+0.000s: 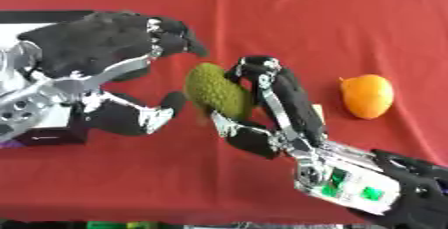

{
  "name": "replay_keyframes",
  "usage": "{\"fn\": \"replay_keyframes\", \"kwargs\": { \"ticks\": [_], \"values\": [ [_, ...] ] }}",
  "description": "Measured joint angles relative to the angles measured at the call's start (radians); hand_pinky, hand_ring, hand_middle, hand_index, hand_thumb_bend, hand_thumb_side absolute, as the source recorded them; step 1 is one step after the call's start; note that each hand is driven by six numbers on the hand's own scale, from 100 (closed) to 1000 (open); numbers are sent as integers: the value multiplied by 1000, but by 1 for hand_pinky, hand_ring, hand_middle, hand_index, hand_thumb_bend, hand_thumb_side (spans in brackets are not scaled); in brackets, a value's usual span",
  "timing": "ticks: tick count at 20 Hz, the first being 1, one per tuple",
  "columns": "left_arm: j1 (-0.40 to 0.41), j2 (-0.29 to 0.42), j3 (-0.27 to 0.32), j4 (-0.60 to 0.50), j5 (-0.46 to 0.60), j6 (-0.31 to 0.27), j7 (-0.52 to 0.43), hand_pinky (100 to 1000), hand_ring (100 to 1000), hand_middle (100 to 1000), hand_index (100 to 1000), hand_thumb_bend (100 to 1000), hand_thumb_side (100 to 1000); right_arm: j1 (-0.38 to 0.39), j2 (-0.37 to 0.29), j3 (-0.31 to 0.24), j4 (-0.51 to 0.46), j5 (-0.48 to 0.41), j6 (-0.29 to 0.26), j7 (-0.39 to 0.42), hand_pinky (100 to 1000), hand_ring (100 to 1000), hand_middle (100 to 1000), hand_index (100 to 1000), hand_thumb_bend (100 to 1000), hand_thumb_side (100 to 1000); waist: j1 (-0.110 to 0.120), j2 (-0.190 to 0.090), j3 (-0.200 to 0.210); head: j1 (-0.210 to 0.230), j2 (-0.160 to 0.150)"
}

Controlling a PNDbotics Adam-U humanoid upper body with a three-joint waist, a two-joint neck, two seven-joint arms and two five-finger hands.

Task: Pick up the objects with one hand, pass them to the other hand, and then place them into the box on the other side of the table.

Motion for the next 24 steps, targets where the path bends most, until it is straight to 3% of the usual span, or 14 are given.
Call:
{"fn": "replay_keyframes", "kwargs": {
  "ticks": [9, 24],
  "values": [
    [-7, -16, -12, 0, -18, 5, -17, 790, 785, 813, 904, 100, 287, -4, 0, 0, 0, 66, 1, 1, 241, 611, 387, 402, 155, 100, 0, 0, -1, 3, 0],
    [-9, -41, -25, 0, -79, -6, -56, 799, 791, 814, 912, 143, 309, -4, 0, 13, 0, 88, -14, -14, 234, 604, 385, 400, 157, 100, 0, 0, -1, 11, 2]
  ]
}}
